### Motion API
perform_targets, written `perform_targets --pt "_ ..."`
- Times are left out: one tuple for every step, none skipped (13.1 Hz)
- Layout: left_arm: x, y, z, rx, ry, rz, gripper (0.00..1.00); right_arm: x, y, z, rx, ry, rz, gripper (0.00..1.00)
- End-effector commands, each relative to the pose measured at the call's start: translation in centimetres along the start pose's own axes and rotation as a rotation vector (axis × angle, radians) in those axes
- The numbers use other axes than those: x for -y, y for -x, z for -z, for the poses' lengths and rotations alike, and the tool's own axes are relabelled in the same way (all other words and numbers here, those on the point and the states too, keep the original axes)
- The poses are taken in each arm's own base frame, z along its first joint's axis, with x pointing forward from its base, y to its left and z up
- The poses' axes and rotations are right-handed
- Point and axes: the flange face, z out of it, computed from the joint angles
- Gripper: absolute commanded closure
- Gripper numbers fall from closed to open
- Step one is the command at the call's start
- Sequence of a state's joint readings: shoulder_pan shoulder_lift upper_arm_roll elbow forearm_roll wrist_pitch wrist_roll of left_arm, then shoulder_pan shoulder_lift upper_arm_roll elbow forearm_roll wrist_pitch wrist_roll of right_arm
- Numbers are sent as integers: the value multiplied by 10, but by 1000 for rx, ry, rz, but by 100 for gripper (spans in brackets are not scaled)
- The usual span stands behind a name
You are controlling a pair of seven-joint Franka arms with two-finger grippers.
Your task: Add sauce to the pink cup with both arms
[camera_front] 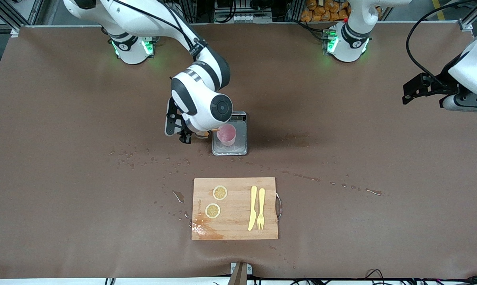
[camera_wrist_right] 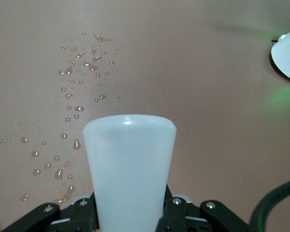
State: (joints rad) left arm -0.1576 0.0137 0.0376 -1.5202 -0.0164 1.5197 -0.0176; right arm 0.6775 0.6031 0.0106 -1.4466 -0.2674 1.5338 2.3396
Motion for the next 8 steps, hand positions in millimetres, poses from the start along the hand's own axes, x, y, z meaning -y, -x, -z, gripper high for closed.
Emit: perform_targets --pt "1 6 8 -2 -23 -10 0 11 -42 27 110 23 -9 100" --pt "1 6 8 -2 -23 -8 0 16 -61 39 199 23 -9 100" --pt "1 6 8 -2 -23 -5 0 25 -83 40 276 47 -29 100" --pt "0 6 8 -4 -22 -4 0 29 -101 46 346 53 -28 100" --pt "-1 6 9 -5 -22 -5 0 31 -117 46 392 53 -21 100" --pt "-1 6 10 -7 -22 -7 0 34 -132 41 437 55 -25 100" --pt "0 7 11 -10 -23 -19 0 35 -149 35 501 58 -17 100" --pt "1 10 17 -22 -31 -32 0 36 -168 28 571 61 2 100"
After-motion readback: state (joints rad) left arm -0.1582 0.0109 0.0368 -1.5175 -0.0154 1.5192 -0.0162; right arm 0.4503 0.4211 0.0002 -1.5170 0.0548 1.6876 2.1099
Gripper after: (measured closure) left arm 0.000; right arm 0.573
